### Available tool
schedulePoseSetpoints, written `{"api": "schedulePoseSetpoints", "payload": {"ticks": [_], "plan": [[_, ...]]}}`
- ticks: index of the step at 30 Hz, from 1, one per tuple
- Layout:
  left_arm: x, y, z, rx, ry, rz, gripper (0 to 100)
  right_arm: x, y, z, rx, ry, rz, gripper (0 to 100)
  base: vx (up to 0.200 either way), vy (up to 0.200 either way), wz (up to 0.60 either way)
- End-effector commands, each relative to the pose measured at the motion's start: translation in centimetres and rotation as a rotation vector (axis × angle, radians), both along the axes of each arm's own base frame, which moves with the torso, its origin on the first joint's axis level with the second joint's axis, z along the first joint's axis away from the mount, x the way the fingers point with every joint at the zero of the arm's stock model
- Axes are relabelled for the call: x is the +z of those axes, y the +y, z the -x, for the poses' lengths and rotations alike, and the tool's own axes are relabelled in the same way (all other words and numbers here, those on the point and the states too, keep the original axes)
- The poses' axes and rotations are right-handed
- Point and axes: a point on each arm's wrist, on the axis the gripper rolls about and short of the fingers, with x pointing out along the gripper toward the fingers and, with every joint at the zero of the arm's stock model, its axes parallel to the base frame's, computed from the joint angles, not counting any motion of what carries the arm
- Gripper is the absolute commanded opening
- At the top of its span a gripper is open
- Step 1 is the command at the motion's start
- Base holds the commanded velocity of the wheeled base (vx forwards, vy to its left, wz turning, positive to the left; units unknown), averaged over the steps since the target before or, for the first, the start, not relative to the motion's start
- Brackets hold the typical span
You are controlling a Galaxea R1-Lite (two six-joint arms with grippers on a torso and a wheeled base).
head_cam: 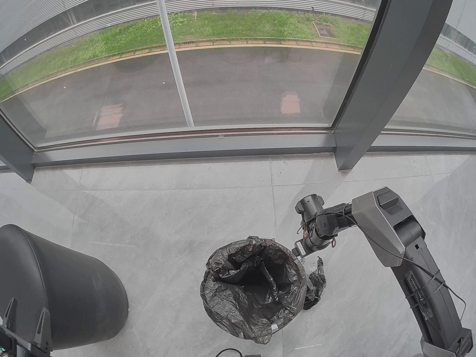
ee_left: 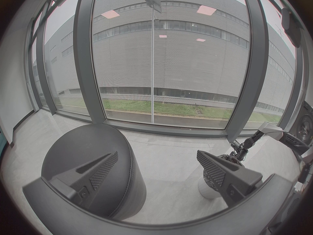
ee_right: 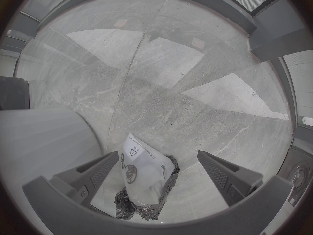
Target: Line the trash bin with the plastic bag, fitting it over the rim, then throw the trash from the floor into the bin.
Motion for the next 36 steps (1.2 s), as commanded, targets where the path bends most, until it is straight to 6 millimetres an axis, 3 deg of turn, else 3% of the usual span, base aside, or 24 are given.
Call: {"api": "schedulePoseSetpoints", "payload": {"ticks": [1,10,36], "plan": [[-0.2,0.0,0.1,0.0,-0.01,0.0,100,-0.9,0.1,0.2,0.003,0.017,0.006,100,0.0,0.0,0.0],[-0.2,0.0,0.1,0.0,-0.008,0.0,100,-2.7,-0.1,0.7,0.001,0.07,0.026,100,0.0,0.0,0.0],[-0.2,0.0,0.1,0.0,-0.01,0.0,100,-3.1,0.4,1.0,0.009,0.079,0.028,100,0.0,0.0,0.0]]}}
